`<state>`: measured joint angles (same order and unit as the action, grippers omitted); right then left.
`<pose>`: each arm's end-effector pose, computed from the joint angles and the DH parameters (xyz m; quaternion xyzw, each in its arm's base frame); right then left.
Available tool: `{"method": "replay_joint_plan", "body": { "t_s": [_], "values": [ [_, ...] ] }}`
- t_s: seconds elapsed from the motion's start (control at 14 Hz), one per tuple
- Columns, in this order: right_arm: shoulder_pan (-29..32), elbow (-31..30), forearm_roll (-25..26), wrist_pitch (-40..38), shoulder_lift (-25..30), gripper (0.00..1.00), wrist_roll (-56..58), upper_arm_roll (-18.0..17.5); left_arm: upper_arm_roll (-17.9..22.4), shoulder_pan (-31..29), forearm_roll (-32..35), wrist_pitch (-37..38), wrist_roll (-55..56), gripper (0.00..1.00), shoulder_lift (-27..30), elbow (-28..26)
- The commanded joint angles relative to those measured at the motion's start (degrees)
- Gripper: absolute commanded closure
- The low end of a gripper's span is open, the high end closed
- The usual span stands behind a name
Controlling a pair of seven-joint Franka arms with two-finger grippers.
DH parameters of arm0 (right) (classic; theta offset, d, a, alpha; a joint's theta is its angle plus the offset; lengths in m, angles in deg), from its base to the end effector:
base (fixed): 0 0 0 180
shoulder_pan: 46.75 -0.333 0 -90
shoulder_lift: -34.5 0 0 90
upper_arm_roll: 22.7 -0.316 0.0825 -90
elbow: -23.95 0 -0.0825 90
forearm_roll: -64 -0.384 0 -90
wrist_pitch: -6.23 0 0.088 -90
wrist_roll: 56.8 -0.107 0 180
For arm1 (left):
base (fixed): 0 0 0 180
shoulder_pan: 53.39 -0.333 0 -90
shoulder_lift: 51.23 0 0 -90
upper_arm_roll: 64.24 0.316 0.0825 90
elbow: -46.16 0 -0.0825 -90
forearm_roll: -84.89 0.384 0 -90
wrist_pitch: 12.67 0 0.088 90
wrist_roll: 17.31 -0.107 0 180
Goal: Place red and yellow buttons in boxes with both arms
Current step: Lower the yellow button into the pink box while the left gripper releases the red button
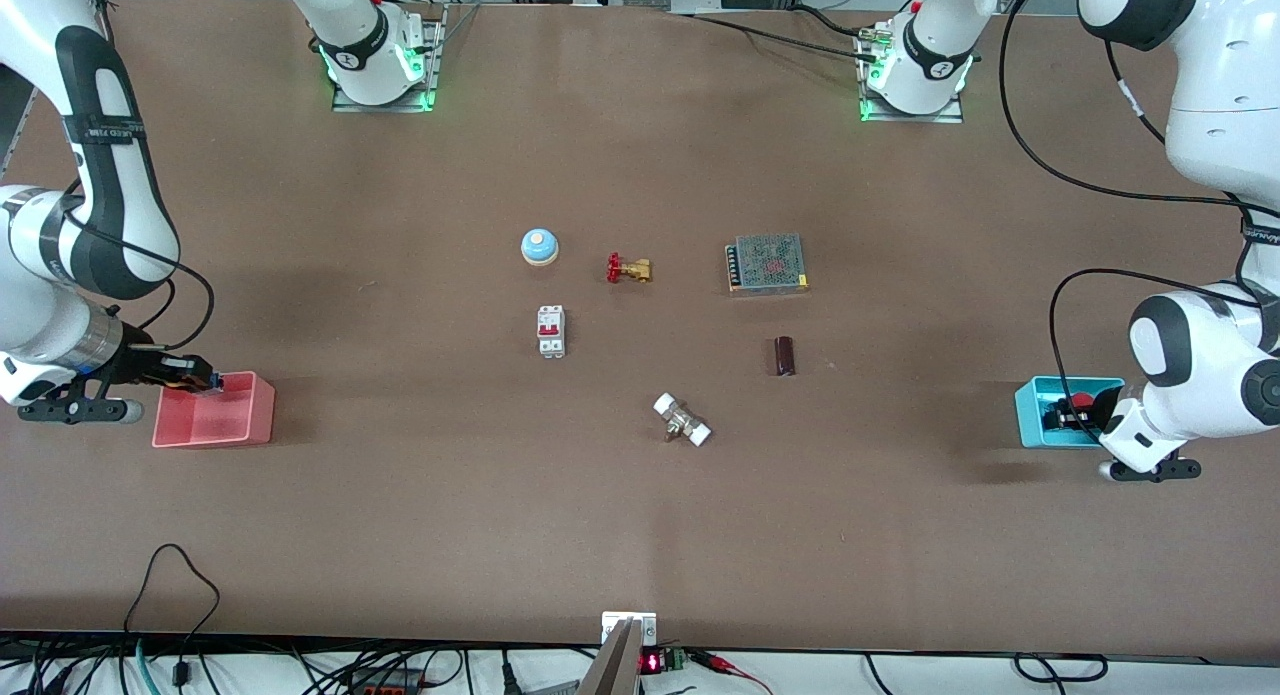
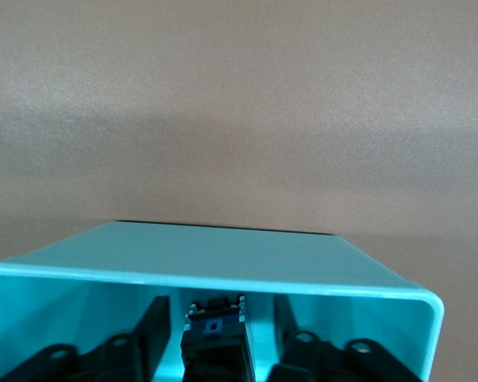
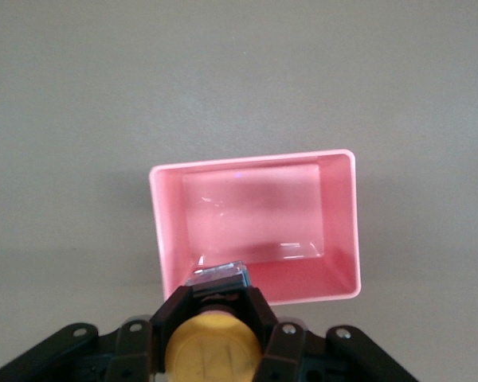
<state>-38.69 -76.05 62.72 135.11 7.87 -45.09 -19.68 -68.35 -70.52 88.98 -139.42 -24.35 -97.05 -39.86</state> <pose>0.6533 -0.1240 0.3125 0.9998 0.0017 0.0190 0.0068 0.6832 0.1683 0.1860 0.9983 0.0393 -0.0428 0.0061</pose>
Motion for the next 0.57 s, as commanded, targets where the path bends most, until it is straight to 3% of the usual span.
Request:
{"method": "replay_joint_plan", "body": {
  "t_s": [0.0, 0.36, 0.5],
  "values": [
    [0.6, 1.9, -0.8, 1.0, -2.2, 0.8, 1.8, 0.0, -0.2, -0.4, 0.1, 0.0, -1.0, 0.02, 1.4, -0.2],
    [1.3, 1.9, -0.8, 4.1, -5.1, 0.79, 1.7, 0.0, -0.7, 0.1, 0.1, 1.1, -0.4, 0.0, 6.8, 0.3],
    [1.5, 1.9, -0.7, 5.5, -5.9, 0.78, 1.7, 0.0, -1.3, 0.5, 0.2, 5.8, -0.1, 0.0, 10.4, 1.2]
  ]
}}
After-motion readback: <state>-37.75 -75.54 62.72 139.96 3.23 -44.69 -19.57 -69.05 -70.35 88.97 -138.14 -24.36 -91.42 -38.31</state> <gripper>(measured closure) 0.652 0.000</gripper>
